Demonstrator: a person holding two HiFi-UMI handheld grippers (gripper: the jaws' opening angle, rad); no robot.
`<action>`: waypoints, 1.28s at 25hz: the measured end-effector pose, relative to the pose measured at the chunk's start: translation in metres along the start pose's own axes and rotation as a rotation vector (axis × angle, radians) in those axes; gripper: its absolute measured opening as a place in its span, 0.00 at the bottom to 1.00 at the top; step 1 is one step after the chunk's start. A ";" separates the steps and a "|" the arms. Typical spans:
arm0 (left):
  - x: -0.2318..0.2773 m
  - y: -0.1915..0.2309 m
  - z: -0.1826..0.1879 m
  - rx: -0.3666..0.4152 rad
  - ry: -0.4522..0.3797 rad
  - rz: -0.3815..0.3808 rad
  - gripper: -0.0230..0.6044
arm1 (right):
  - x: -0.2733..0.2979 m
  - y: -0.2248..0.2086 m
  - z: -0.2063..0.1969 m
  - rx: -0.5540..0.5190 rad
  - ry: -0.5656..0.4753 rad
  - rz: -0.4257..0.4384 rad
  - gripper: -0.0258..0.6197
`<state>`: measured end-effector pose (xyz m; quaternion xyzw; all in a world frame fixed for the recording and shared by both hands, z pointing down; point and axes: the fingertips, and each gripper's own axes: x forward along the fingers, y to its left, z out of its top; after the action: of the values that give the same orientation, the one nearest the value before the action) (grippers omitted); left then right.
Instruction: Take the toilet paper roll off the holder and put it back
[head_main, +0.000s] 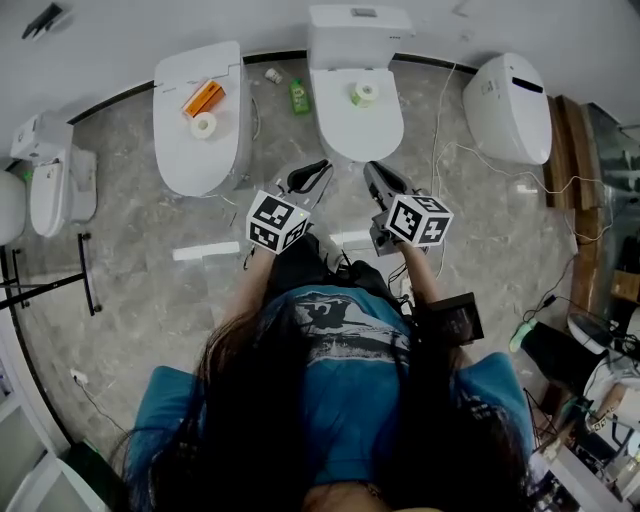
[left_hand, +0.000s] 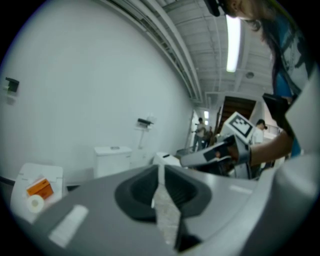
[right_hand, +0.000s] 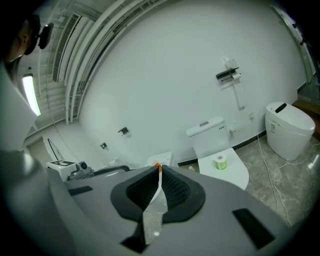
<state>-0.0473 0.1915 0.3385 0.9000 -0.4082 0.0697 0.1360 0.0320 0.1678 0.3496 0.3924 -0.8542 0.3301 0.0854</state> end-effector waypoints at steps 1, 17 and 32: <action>0.002 -0.008 -0.001 -0.002 -0.002 0.010 0.09 | -0.008 -0.004 -0.003 -0.004 0.002 0.005 0.09; 0.026 -0.149 -0.026 0.004 0.006 0.065 0.09 | -0.124 -0.046 -0.040 -0.093 0.016 0.068 0.08; 0.034 -0.173 -0.024 0.029 -0.003 0.079 0.09 | -0.150 -0.062 -0.048 -0.108 0.012 0.075 0.08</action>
<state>0.1055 0.2834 0.3365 0.8852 -0.4425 0.0794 0.1193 0.1727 0.2609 0.3567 0.3532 -0.8843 0.2890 0.0990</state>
